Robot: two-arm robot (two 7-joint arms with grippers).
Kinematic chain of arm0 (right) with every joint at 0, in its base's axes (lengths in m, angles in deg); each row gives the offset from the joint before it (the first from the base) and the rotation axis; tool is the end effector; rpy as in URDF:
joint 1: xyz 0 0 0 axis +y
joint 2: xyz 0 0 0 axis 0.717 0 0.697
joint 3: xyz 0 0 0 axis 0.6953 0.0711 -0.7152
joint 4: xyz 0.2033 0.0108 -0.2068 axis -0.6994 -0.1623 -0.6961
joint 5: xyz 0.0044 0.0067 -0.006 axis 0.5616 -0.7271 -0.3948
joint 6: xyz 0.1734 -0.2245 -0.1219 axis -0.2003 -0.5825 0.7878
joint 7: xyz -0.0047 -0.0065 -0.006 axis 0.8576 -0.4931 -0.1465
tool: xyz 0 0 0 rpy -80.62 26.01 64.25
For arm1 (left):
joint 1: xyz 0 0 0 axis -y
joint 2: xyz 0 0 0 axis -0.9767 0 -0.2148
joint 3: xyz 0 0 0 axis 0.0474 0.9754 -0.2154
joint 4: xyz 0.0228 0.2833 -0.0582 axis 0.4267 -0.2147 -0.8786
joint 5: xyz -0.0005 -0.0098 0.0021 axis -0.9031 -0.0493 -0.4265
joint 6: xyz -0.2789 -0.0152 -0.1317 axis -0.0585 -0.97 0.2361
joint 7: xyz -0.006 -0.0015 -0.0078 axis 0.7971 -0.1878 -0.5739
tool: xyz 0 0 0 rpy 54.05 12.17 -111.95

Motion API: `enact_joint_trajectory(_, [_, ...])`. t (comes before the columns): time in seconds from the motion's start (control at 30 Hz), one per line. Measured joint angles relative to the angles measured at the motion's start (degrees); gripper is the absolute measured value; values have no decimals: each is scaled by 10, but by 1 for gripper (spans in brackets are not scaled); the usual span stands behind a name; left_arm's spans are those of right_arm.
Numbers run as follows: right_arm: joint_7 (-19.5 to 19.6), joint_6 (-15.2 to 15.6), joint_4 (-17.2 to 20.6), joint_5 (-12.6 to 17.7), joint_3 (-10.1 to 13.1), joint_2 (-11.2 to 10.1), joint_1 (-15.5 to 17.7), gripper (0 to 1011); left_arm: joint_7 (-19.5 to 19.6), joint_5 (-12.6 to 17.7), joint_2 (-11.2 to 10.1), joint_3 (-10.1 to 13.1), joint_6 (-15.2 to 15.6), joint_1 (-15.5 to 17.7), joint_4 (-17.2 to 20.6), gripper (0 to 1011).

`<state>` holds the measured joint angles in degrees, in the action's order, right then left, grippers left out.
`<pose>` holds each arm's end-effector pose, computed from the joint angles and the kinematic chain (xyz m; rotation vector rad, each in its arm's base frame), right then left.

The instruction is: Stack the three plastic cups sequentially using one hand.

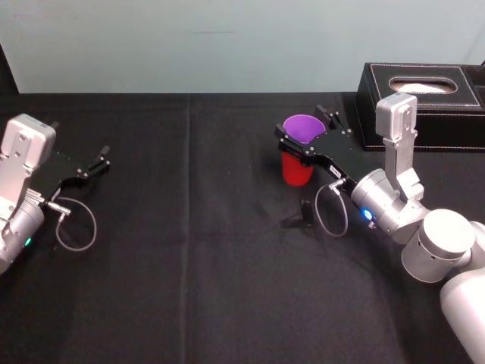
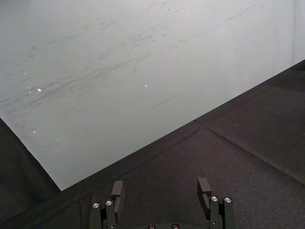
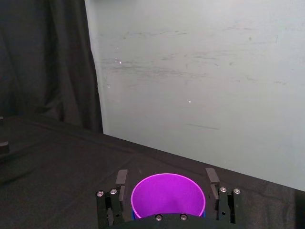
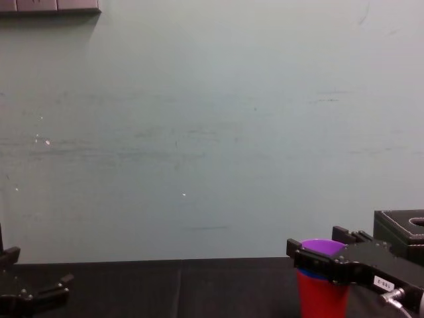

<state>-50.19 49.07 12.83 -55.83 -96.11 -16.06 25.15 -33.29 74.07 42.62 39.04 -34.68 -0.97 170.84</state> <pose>0.4118 -0.0141 -0.3244 0.0551 -0.0830 -1.0064 0.3581 0.0825 -0.3023 0.3043 -0.2852 1.2480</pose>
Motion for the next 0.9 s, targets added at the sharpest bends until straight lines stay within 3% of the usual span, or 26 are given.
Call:
enact_joint_trajectory(0.27, [1, 0, 29, -2, 1, -6, 12, 1004, 0, 0, 0, 0, 0, 0, 0, 1005])
enact_joint_trajectory(0.5, [12, 11, 81, 0, 10, -18, 41, 1004, 0, 0, 0, 0, 0, 0, 0, 1005])
enact_joint_trajectory(0.9, [83, 35, 198, -32, 52, -45, 127, 1004, 0, 0, 0, 0, 0, 0, 0, 1005])
